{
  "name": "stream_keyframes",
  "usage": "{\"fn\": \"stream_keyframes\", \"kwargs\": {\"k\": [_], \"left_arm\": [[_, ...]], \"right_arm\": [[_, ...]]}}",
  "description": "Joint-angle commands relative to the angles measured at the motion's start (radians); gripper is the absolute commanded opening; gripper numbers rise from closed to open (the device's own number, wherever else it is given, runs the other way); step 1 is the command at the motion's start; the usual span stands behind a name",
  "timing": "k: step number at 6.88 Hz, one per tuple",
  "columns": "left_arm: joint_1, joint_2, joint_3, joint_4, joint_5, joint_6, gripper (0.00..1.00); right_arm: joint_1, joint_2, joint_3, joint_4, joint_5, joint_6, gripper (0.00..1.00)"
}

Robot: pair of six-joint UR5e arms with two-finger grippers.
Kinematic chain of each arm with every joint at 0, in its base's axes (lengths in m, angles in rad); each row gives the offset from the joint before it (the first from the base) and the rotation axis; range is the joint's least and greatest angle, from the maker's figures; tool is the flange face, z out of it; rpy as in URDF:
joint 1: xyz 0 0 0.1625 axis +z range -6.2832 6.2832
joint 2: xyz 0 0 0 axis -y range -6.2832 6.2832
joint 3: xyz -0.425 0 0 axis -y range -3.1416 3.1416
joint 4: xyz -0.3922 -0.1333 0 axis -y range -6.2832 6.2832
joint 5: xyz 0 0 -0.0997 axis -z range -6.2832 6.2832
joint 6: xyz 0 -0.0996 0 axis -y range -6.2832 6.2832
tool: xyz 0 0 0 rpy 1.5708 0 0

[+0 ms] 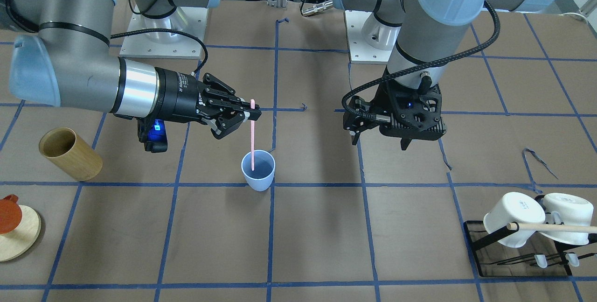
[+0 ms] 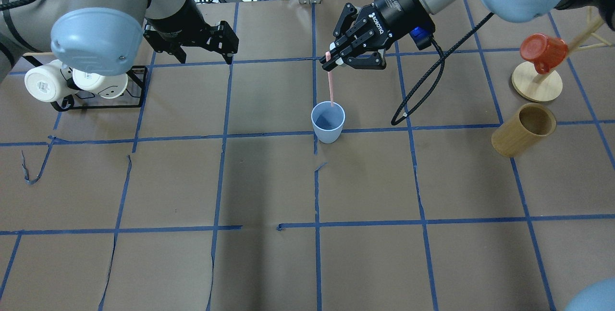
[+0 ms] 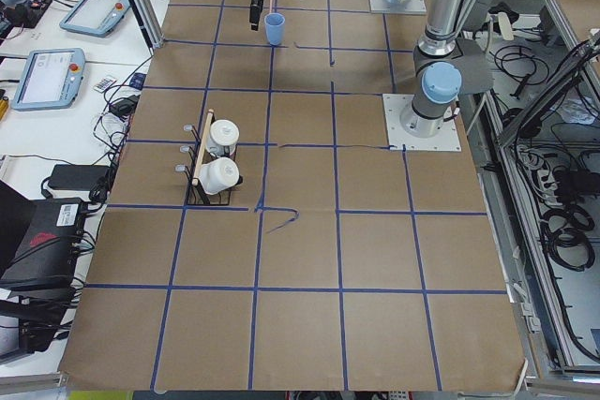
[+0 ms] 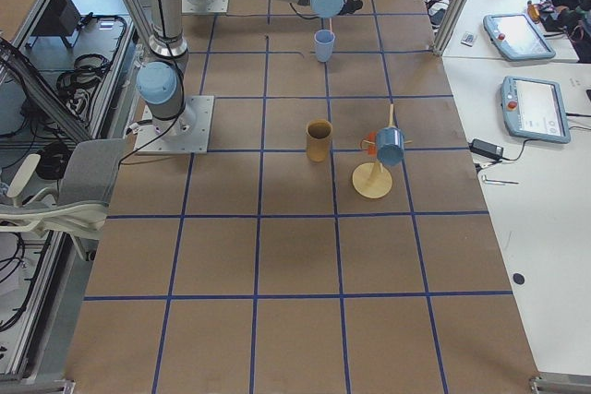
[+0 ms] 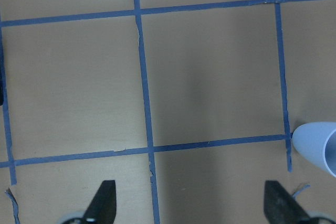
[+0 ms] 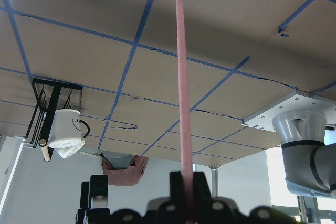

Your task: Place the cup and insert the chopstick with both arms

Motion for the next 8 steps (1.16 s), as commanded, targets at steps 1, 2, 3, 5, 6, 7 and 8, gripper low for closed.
{"fn": "stream_keyframes", "kwargs": {"k": [1,2,3,5,6,7,8], "left_arm": [[0.000,0.000,0.000,0.000,0.000,-0.001,1.00],[0.000,-0.002,0.000,0.000,0.000,-0.001,1.00],[-0.002,-0.002,0.000,0.000,0.000,-0.001,1.00],[-0.002,-0.002,-0.003,0.002,0.000,-0.001,1.00],[-0.002,0.000,-0.006,0.002,0.002,0.000,1.00],[-0.002,0.000,-0.006,0.003,0.002,0.000,1.00],[-0.002,0.000,-0.005,0.005,0.002,0.000,1.00]], "right_arm": [[0.000,0.003,0.023,-0.001,0.001,0.000,0.00],[0.000,0.014,0.021,-0.010,0.001,-0.002,0.00],[0.000,0.017,0.023,-0.015,0.003,-0.002,0.17],[0.000,0.016,0.018,-0.016,0.003,-0.002,1.00],[-0.001,0.007,0.009,-0.016,-0.004,0.001,1.00],[-0.002,-0.025,-0.021,-0.016,-0.089,0.006,1.00],[-0.017,-0.044,-0.070,-0.019,-0.165,0.006,1.00]]}}
